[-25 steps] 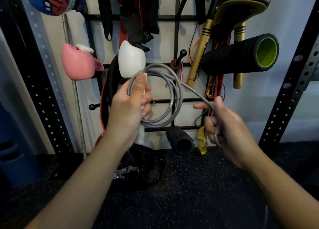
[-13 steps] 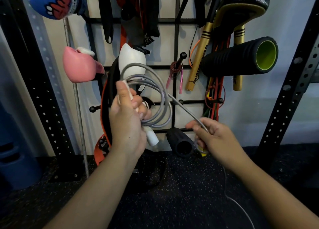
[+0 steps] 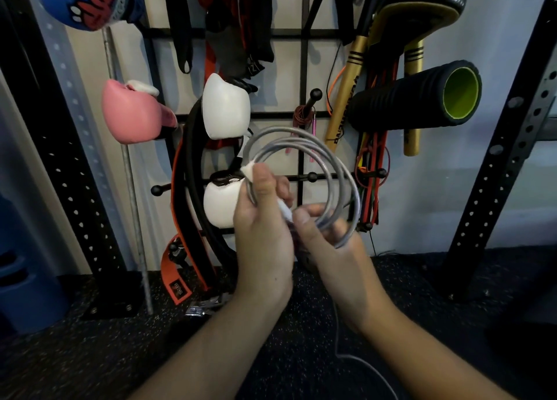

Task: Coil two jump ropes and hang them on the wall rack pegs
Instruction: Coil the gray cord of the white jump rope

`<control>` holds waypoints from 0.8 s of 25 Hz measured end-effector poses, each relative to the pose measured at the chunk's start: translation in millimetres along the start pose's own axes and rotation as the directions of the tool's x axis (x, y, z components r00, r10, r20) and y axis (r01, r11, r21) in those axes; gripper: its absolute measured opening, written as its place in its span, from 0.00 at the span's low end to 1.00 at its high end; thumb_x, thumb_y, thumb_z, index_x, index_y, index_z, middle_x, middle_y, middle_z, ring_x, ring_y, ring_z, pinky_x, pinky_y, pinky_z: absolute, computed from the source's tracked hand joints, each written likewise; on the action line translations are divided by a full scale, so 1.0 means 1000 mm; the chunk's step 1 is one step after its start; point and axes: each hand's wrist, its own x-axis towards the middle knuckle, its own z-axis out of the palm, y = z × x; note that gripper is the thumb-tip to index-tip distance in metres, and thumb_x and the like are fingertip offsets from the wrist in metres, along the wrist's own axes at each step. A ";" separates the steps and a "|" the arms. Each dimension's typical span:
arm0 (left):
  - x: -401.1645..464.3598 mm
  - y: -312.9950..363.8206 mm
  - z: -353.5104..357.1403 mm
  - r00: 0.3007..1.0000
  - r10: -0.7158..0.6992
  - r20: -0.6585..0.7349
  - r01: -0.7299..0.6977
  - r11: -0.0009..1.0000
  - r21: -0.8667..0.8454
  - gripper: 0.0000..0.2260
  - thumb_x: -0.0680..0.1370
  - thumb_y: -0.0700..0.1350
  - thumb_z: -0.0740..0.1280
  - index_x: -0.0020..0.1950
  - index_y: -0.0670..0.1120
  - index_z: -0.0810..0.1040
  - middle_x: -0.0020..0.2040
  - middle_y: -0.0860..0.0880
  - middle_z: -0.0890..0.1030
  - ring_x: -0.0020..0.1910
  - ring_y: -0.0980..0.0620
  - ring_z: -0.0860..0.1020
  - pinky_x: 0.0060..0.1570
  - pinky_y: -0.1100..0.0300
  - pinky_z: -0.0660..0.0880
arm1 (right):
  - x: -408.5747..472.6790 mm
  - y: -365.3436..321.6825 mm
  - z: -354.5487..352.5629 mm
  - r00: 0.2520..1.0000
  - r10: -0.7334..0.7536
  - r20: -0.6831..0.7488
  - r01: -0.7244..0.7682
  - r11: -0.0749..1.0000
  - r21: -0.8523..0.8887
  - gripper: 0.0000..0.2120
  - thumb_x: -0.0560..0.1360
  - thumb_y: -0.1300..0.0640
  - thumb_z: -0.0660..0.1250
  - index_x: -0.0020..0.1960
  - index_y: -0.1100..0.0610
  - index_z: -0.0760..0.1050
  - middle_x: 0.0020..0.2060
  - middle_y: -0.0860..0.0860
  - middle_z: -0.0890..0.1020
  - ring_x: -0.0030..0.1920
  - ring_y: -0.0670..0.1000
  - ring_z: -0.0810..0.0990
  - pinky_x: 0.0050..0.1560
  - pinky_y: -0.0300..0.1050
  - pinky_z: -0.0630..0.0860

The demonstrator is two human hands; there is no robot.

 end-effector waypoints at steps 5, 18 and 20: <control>0.005 -0.013 -0.014 0.983 -0.139 0.122 0.125 0.985 0.116 0.15 0.75 0.60 0.68 0.45 0.48 0.79 0.39 0.50 0.81 0.42 0.53 0.81 0.48 0.57 0.79 | 0.011 -0.013 -0.022 0.995 -0.023 -0.095 0.004 0.980 -0.201 0.08 0.80 0.51 0.69 0.46 0.52 0.84 0.37 0.53 0.87 0.36 0.52 0.85 0.38 0.43 0.80; 0.017 0.045 -0.013 0.607 -0.510 0.609 -0.659 0.106 0.745 0.39 0.62 0.64 0.80 0.68 0.69 0.65 0.57 0.62 0.80 0.55 0.57 0.78 0.55 0.52 0.77 | 0.021 -0.038 -0.062 0.890 0.212 0.404 0.186 0.640 -0.745 0.07 0.75 0.47 0.72 0.39 0.45 0.79 0.30 0.46 0.80 0.28 0.42 0.75 0.31 0.42 0.74; 0.020 0.030 -0.015 0.603 -0.558 0.570 -0.533 0.250 0.808 0.29 0.61 0.62 0.81 0.58 0.65 0.75 0.48 0.59 0.84 0.47 0.58 0.82 0.50 0.50 0.81 | 0.020 -0.040 -0.062 0.892 0.189 0.410 0.200 0.649 -0.734 0.05 0.74 0.49 0.75 0.41 0.44 0.80 0.34 0.44 0.84 0.31 0.41 0.79 0.33 0.39 0.77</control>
